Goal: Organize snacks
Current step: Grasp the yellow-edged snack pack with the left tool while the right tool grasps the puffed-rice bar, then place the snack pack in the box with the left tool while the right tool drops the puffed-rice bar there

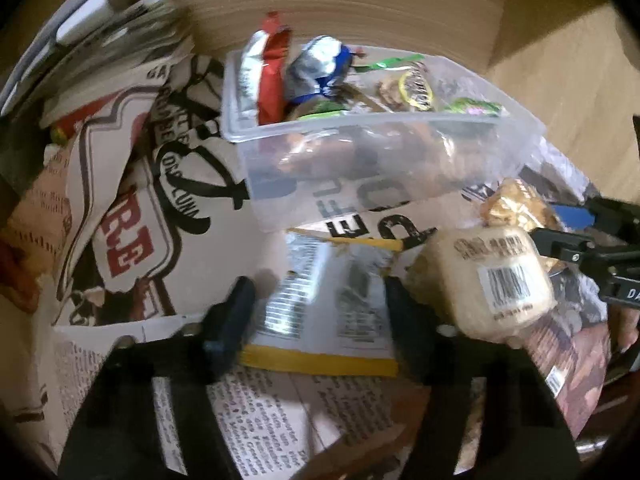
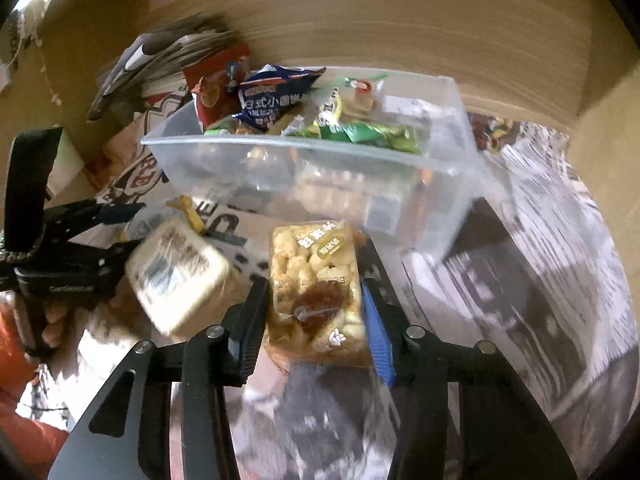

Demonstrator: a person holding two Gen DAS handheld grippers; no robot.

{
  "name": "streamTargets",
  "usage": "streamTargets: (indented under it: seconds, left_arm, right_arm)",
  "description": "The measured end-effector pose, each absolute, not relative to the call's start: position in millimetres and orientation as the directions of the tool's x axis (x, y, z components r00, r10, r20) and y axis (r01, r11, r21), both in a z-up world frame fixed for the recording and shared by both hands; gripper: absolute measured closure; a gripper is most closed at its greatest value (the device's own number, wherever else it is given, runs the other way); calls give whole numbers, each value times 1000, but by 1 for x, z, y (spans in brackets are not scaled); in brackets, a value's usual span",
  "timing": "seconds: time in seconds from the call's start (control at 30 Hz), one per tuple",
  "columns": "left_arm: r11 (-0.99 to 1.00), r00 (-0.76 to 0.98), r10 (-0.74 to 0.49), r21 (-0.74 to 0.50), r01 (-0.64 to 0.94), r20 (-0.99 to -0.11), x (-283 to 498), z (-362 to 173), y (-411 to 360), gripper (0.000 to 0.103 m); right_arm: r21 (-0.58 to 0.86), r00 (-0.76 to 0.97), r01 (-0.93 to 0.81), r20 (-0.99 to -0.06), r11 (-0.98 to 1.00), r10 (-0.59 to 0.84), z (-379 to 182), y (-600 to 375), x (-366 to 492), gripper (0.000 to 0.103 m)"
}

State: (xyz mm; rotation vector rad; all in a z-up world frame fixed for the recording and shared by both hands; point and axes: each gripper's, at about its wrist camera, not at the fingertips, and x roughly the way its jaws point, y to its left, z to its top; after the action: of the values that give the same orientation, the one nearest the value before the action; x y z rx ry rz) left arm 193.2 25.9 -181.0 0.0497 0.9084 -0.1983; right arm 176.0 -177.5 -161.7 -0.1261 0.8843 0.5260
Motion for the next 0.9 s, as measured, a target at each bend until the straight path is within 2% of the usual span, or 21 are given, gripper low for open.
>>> streamTargets:
  seconds: [0.17, 0.23, 0.4, 0.5, 0.9]
  left_arm:
    - [984, 613, -141, -43, 172, -777, 189, -177, 27, 53]
    - [987, 621, -138, -53, 153, -772, 183, -173, 32, 54]
    - [990, 664, -133, -70, 121, -736, 172, -153, 43, 55]
    - [990, 690, -137, -72, 122, -711, 167, -139, 44, 55]
    - [976, 769, -213, -103, 190, -603, 165, -84, 23, 55]
  right_arm:
    - [61, 531, -499, -767, 865, 360, -161, -171, 171, 60]
    - [59, 530, -502, -768, 863, 361, -164, -169, 174, 56]
    - [67, 532, -474, -773, 878, 346, -174, -168, 178, 57]
    - [84, 549, -464, -754, 882, 361, -167, -173, 175, 61]
    - [71, 675, -458, -620, 886, 399, -104, -179, 161, 61]
